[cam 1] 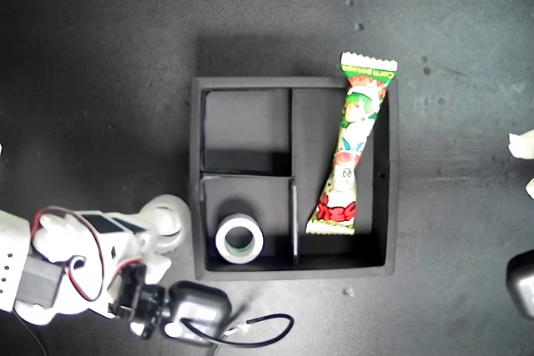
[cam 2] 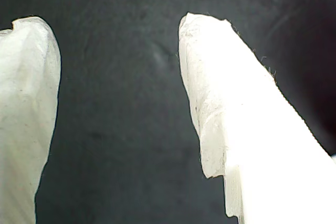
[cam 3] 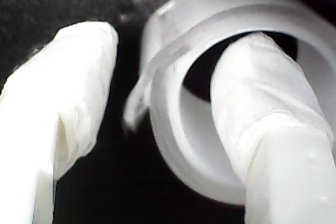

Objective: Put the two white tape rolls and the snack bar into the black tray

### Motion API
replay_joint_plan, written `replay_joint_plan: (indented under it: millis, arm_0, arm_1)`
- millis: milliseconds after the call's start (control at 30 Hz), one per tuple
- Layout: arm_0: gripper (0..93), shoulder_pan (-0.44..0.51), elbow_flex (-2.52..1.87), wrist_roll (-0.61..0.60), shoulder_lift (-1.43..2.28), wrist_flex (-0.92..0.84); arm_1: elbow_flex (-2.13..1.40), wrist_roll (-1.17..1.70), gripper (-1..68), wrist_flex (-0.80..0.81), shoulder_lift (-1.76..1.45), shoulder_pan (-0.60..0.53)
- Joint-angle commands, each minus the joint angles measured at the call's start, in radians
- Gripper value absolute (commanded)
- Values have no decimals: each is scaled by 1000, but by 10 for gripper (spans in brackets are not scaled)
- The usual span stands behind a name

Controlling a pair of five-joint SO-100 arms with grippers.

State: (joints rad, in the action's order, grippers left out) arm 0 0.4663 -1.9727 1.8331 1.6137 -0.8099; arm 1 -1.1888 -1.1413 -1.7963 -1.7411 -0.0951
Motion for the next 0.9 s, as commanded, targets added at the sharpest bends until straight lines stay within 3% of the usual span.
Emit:
replay_joint_plan:
  millis: [0, 167, 333, 467, 600, 700, 867]
  arm_0:
    - [147, 18, 35, -2, 54, -58]
    - [147, 18, 74, 6, 5, -100]
    - [19, -15, 54, 71, -38, -100]
    - [0, -63, 48, 40, 32, -127]
    - [0, -147, 199, -67, 146, -394]
    - [0, -249, 380, -213, 186, -560]
    - [0, -399, 704, -468, 100, -652]
  arm_1:
    - [6, -6, 142, 9, -41, -3]
    - [12, -6, 142, 14, -41, -9]
    - [-6, -6, 142, 23, -41, -18]
    - [-11, -15, 141, 25, -41, -31]
    - [2, -37, 138, -2, -41, -41]
    - [-5, -55, 120, -3, -66, -44]
    - [-104, -140, 55, -2, -172, -28]
